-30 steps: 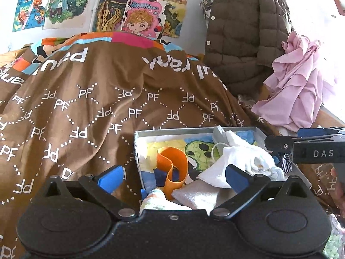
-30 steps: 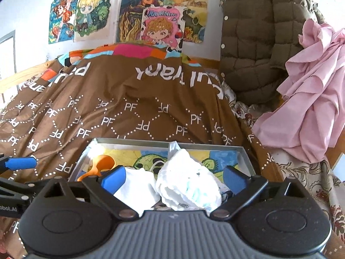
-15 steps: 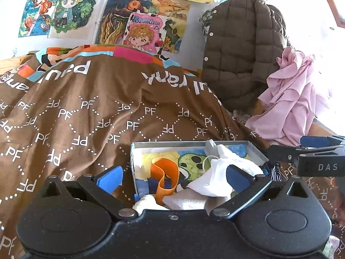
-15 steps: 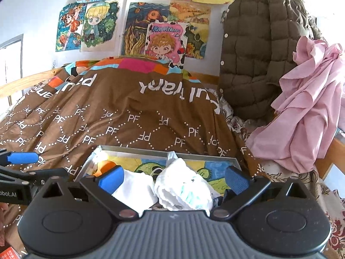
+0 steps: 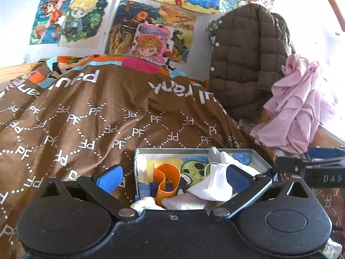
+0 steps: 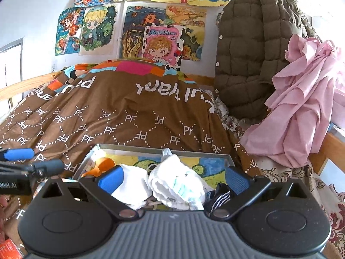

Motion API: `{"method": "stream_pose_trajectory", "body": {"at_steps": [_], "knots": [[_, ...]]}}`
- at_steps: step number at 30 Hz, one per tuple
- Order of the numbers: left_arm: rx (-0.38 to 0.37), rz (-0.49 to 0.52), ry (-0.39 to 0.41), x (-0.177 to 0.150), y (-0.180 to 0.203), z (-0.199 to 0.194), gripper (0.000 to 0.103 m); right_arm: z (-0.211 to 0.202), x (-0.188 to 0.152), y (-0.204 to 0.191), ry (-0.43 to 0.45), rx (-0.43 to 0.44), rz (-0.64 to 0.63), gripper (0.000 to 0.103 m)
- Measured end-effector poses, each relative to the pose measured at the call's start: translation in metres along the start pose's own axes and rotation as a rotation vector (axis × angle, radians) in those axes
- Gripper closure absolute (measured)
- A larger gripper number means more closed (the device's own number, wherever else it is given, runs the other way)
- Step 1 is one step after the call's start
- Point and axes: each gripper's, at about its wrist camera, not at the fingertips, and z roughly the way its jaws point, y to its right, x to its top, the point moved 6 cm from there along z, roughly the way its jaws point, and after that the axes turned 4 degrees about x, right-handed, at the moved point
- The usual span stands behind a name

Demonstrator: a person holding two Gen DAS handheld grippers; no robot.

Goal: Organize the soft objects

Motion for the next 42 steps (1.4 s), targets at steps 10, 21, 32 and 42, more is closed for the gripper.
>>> {"method": "stream_pose_trajectory", "body": {"at_steps": [10, 21, 32, 42], "knots": [[0.061, -0.014, -0.004, -0.014, 0.003, -0.004, 0.001, -0.003, -0.019, 0.009, 0.009, 0.016, 0.020, 0.001], [0.095, -0.036, 0.001, -0.031, 0.008, -0.022, 0.001, -0.011, -0.035, 0.017, 0.007, 0.014, 0.047, 0.001], [0.125, -0.064, 0.053, -0.033, 0.010, -0.045, 0.001, -0.029, -0.041, 0.013, 0.021, 0.031, 0.065, 0.001], [0.143, -0.065, 0.039, -0.043, 0.012, -0.075, 0.001, -0.058, -0.046, 0.012, 0.033, 0.023, 0.068, 0.000]]}}
